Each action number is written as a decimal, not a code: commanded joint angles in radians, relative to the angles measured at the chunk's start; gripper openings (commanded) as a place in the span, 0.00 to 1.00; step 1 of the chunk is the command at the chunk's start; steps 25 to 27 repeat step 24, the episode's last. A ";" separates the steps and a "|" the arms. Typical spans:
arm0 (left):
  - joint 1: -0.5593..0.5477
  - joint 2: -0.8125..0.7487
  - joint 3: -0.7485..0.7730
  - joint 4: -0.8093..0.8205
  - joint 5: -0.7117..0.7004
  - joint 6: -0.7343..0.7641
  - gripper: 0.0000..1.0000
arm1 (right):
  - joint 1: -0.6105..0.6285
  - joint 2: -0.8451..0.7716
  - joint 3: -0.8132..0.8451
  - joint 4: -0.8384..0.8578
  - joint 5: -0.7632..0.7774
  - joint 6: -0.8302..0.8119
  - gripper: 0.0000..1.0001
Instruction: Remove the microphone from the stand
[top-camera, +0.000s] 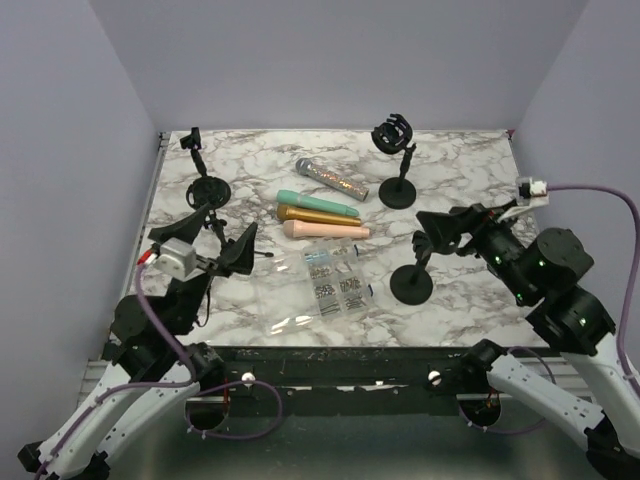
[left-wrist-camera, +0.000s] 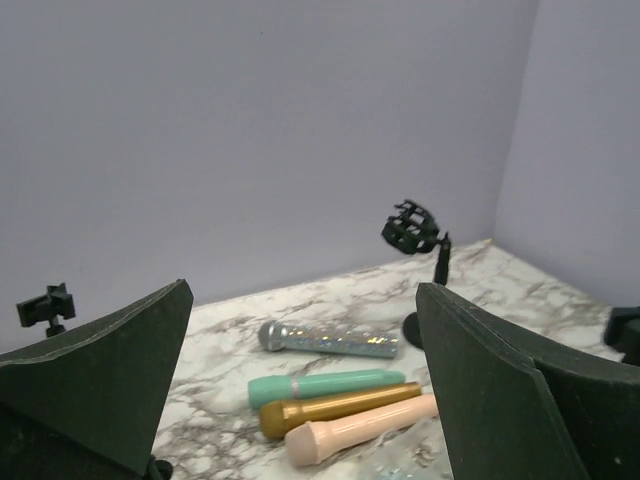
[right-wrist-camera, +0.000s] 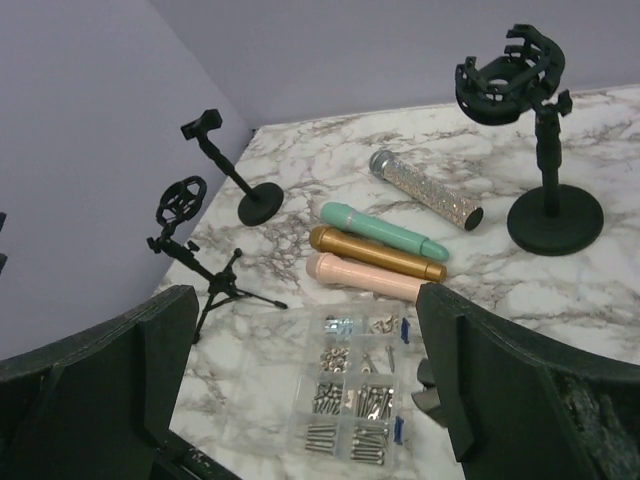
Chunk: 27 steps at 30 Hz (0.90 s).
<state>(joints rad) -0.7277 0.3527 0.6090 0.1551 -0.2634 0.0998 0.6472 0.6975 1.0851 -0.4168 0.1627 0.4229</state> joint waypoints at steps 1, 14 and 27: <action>0.005 -0.184 -0.022 -0.072 0.047 -0.212 0.98 | 0.004 -0.129 -0.097 -0.123 0.067 0.135 1.00; 0.005 -0.565 0.046 -0.425 0.068 -0.275 0.98 | 0.004 -0.419 -0.101 -0.285 0.152 0.149 1.00; 0.005 -0.569 0.160 -0.543 -0.038 -0.190 0.98 | 0.003 -0.576 -0.008 -0.332 0.276 0.169 1.00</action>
